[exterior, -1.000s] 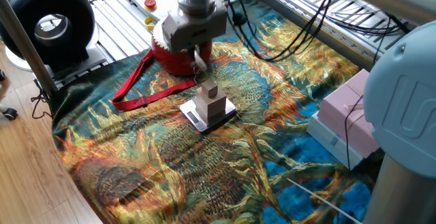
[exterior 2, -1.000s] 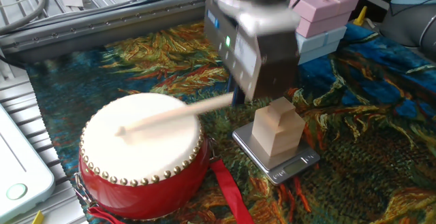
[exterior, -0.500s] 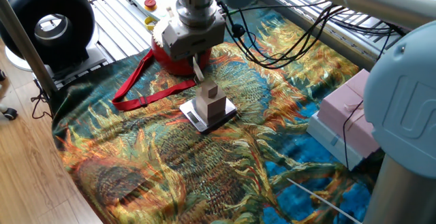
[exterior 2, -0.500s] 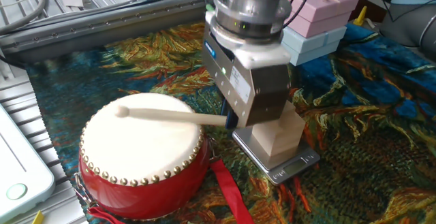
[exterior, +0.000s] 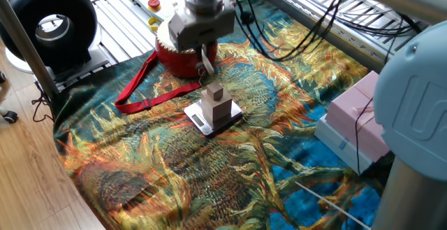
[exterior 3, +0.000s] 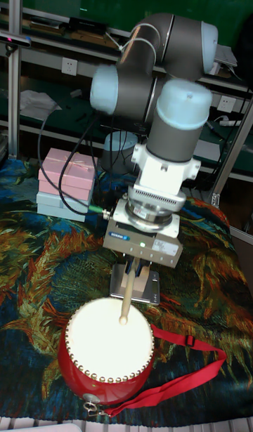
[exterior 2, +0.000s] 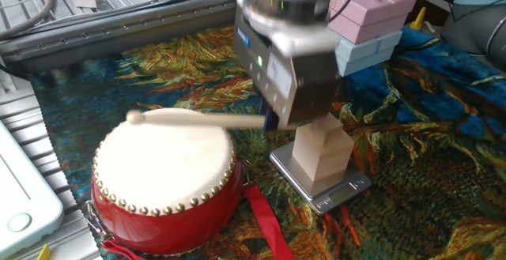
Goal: Play the drum
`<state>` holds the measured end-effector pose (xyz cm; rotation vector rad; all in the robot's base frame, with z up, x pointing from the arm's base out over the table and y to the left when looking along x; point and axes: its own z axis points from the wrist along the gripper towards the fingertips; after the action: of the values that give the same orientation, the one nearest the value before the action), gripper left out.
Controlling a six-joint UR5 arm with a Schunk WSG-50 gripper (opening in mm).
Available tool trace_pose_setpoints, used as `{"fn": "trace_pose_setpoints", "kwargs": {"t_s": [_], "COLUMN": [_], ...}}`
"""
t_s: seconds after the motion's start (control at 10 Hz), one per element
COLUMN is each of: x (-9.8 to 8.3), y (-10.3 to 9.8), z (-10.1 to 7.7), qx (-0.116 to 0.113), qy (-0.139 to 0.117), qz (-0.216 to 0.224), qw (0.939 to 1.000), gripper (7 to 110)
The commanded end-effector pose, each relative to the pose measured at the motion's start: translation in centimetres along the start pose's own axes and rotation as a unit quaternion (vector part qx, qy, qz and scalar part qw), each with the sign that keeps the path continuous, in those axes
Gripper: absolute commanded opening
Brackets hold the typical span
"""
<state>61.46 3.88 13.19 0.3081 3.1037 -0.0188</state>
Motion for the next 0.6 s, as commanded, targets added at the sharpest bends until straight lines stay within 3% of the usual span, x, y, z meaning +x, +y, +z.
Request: {"fn": "trace_pose_setpoints", "kwargs": {"t_s": [0.0, 0.5], "x": [0.23, -0.09], "y": [0.15, 0.09], "z": [-4.68, -4.73], "qx": [-0.004, -0.002], "qy": [0.027, 0.026], "qz": [0.0, 0.0], "qw": [0.9996, 0.9997], "gripper": [7, 7]}}
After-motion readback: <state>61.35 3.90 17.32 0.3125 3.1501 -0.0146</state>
